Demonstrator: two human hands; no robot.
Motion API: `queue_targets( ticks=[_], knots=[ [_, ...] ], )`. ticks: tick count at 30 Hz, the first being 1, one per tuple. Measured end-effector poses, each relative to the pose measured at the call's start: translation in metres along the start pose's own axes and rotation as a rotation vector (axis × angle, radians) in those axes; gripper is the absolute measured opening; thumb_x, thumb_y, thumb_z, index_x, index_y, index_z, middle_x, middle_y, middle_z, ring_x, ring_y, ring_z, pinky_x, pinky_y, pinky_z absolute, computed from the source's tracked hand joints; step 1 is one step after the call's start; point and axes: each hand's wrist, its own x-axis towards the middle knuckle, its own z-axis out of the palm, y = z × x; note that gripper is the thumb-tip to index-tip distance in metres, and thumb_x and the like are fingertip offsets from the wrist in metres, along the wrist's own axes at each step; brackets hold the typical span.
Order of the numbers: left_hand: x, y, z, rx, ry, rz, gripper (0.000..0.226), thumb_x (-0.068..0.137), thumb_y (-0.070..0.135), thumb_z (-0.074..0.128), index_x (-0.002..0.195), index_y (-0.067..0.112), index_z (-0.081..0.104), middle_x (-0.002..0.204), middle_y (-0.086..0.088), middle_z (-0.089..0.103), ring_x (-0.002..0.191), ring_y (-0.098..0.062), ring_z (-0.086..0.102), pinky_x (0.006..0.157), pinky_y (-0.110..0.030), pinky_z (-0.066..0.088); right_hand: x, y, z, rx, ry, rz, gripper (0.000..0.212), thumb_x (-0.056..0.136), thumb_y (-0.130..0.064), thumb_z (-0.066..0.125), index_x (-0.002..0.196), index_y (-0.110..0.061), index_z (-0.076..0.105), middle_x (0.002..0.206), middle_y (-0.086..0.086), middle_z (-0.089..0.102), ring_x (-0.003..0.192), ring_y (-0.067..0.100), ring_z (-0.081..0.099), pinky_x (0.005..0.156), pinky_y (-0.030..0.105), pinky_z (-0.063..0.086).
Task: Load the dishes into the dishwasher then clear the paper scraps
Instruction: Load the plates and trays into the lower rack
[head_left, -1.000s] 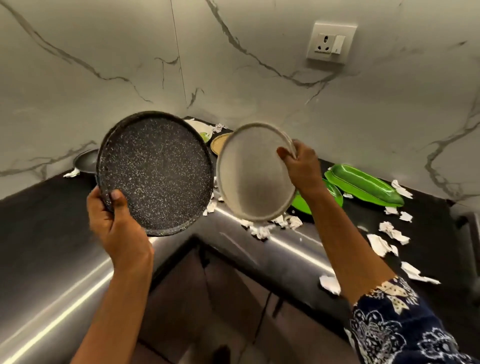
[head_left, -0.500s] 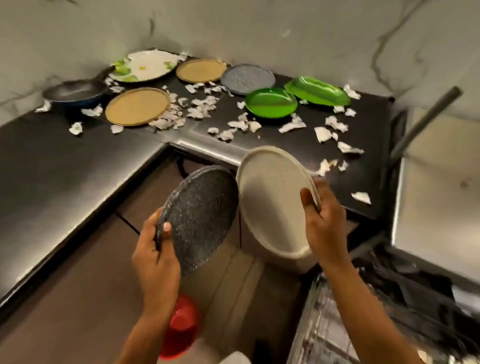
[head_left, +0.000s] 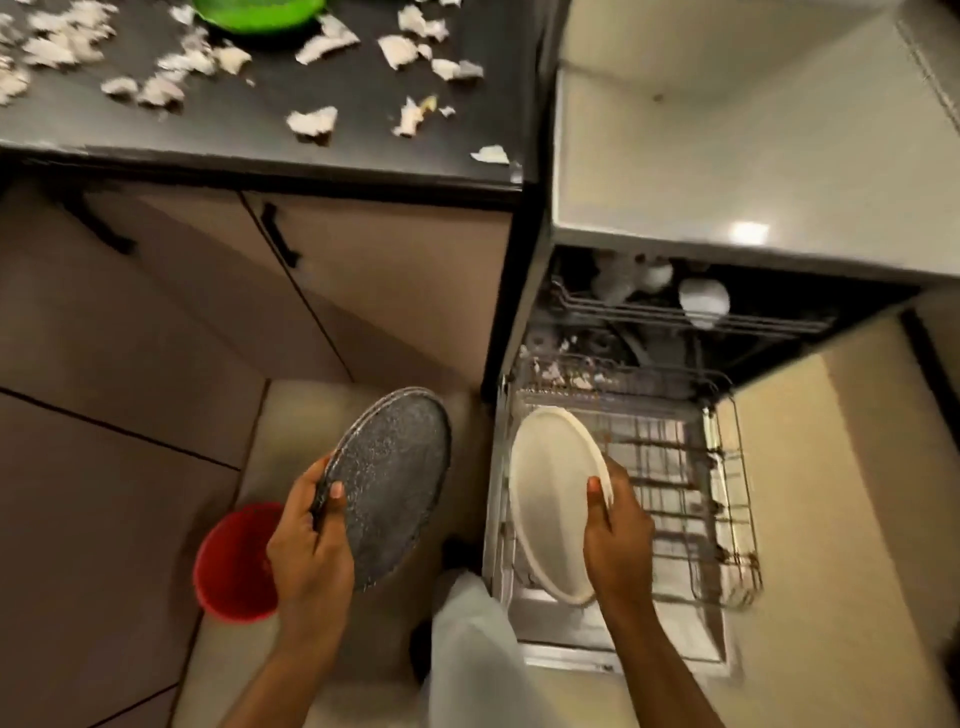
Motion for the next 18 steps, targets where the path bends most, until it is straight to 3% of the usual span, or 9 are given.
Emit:
queue_targets(
  ticks=[3, 5, 9, 12, 13, 16, 18],
  knots=[
    [-0.024, -0.01, 0.023, -0.004, -0.076, -0.054, 0.032, 0.097, 0.004, 0.047, 0.107, 0.034, 0.056, 0.087, 0.035, 0.064, 0.082, 0.016, 0.057, 0.071, -0.001, 0.043, -0.009, 0.051, -0.01, -0.027, 0.105, 0.107, 0.038, 0.099, -0.024, 0.04, 0.133, -0.009, 0.049, 0.107, 0.008, 0.063, 0.087, 0.025, 0.06, 0.075, 0.036, 0.051],
    [-0.036, -0.018, 0.04, -0.004, -0.124, -0.081, 0.036, 0.097, 0.006, 0.047, 0.105, 0.04, 0.054, 0.087, 0.036, 0.063, 0.084, 0.017, 0.057, 0.069, 0.0, 0.043, -0.01, 0.082, -0.014, -0.011, 0.153, 0.18, 0.037, 0.1, -0.025, 0.04, 0.132, -0.009, 0.049, 0.106, 0.008, 0.062, 0.087, 0.025, 0.058, 0.074, 0.035, 0.05],
    [-0.045, -0.05, 0.071, -0.005, -0.115, -0.12, 0.026, 0.098, 0.011, 0.047, 0.116, 0.027, 0.058, 0.106, 0.011, 0.065, 0.094, 0.005, 0.06, 0.072, -0.003, 0.046, 0.008, 0.137, -0.006, -0.033, 0.156, 0.296, 0.036, 0.101, -0.026, 0.038, 0.132, -0.011, 0.047, 0.107, 0.014, 0.063, 0.09, 0.029, 0.061, 0.075, 0.039, 0.054],
    [-0.05, -0.081, 0.096, 0.026, -0.091, -0.118, 0.029, 0.098, 0.017, 0.048, 0.127, 0.016, 0.056, 0.117, -0.002, 0.063, 0.107, -0.014, 0.06, 0.086, -0.019, 0.05, 0.031, 0.169, 0.012, -0.047, 0.107, 0.308, 0.037, 0.1, -0.022, 0.038, 0.134, -0.009, 0.046, 0.113, 0.016, 0.062, 0.099, 0.032, 0.061, 0.08, 0.039, 0.05],
    [-0.052, -0.09, 0.104, 0.03, -0.076, -0.128, 0.032, 0.098, 0.017, 0.048, 0.129, 0.014, 0.054, 0.12, -0.003, 0.062, 0.108, -0.012, 0.059, 0.088, -0.021, 0.049, 0.039, 0.178, 0.018, -0.049, 0.091, 0.308, 0.038, 0.1, -0.021, 0.038, 0.136, -0.01, 0.045, 0.115, 0.015, 0.062, 0.101, 0.032, 0.06, 0.081, 0.038, 0.05],
    [-0.059, -0.123, 0.131, 0.046, -0.02, -0.118, 0.032, 0.099, 0.013, 0.048, 0.13, 0.008, 0.053, 0.117, -0.001, 0.062, 0.095, 0.007, 0.058, 0.084, -0.009, 0.046, 0.055, 0.21, 0.039, -0.032, 0.048, 0.318, 0.039, 0.101, -0.02, 0.037, 0.139, -0.015, 0.041, 0.12, 0.013, 0.061, 0.105, 0.03, 0.059, 0.086, 0.04, 0.049],
    [-0.064, -0.139, 0.144, 0.035, 0.011, -0.108, 0.03, 0.099, 0.013, 0.047, 0.129, 0.009, 0.054, 0.108, 0.013, 0.063, 0.094, 0.012, 0.057, 0.083, -0.007, 0.046, 0.061, 0.225, 0.049, -0.037, 0.024, 0.299, 0.039, 0.101, -0.019, 0.037, 0.139, -0.016, 0.04, 0.12, 0.014, 0.061, 0.106, 0.031, 0.059, 0.086, 0.038, 0.048]
  ],
)
